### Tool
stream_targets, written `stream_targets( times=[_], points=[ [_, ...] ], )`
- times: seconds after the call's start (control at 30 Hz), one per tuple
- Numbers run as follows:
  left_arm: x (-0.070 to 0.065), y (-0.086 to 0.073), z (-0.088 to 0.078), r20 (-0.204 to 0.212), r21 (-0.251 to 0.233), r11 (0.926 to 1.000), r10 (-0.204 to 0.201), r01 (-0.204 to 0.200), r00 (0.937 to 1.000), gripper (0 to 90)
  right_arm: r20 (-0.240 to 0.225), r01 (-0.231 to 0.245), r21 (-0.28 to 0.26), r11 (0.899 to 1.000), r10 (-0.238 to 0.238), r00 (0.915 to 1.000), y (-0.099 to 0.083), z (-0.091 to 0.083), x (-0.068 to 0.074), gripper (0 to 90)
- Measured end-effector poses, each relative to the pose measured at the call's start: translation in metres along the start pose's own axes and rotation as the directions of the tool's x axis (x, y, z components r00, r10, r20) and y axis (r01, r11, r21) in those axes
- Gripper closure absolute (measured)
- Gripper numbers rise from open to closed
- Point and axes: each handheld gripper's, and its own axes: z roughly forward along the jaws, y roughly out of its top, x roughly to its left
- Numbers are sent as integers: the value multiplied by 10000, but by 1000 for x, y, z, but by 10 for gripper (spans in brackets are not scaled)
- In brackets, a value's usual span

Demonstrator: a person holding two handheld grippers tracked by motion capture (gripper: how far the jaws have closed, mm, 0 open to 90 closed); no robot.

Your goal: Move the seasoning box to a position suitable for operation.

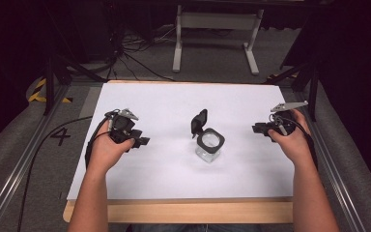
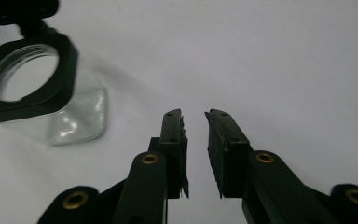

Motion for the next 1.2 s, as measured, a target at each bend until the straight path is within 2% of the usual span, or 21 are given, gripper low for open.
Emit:
stream_targets(
  times=[0.03, 0.07, 0.13, 0.2, 0.23, 0.4, 0.43, 0.6, 0.7, 0.87, 0.97, 1.03, 1.2],
  points=[
    [-1, 0, 0, 86, 48, 10000, 25, -25, 10000, 536, -176, 210, 114, 9997, -208, 9996, -3, -4, 2, 781],
    [-1, 1, 1, 179, 191, 9998, 28, -32, 9998, 536, -176, 210, 114, 9997, -208, 9996, -3, -4, 2, 781],
    [-3, 1, 4, 76, 468, 9989, 9, -13, 10000, 516, -517, 197, -26, 9998, -198, 9985, -7, -7, 2, 798],
    [-5, 2, 6, -31, 703, 9975, 111, -109, 9999, 512, -593, 167, -30, 9999, -169, 9981, -7, -6, 2, 802],
    [-9, 4, 7, 60, 757, 9969, 228, -232, 9997, 511, -573, 280, 39, 9996, -277, 9980, -7, -3, 4, 817],
    [-15, 7, 5, 138, 599, 9977, 307, -315, 9994, 511, -823, 454, 34, 9990, -450, 9956, -6, 2, 9, 843],
    [-16, 7, 5, 128, 451, 9984, 348, -354, 9993, 511, -888, 451, 40, 9990, -446, 9951, -5, 3, 11, 850],
    [-25, 4, 0, 530, 436, 9974, 548, -571, 9971, 503, -1299, 533, 0, 9986, -529, 9901, -1, 10, 16, 898],
    [-28, 2, -4, 838, 180, 9981, 571, -588, 9948, 500, -1814, 505, -17, 9987, -500, 9821, 3, 18, 22, 900],
    [-30, -1, -10, 753, -97, 9993, 355, -349, 9965, 488, -2341, 1027, -90, 9947, -1019, 9668, 10, 40, 38, 900],
    [-30, -2, -11, 700, 54, 9993, 377, -381, 9968, 487, -2455, 1065, -171, 9942, -1074, 9634, 9, 55, 41, 900],
    [-32, -1, -11, 770, 107, 9989, 439, -449, 9961, 486, -2455, 1165, -14, 9932, -1133, 9628, 7, 66, 43, 900],
    [-33, -1, -11, 790, 161, 9985, 507, -521, 9956, 481, -2553, 1311, 87, 9913, -1245, 9588, 5, 75, 43, 900]
  ],
)
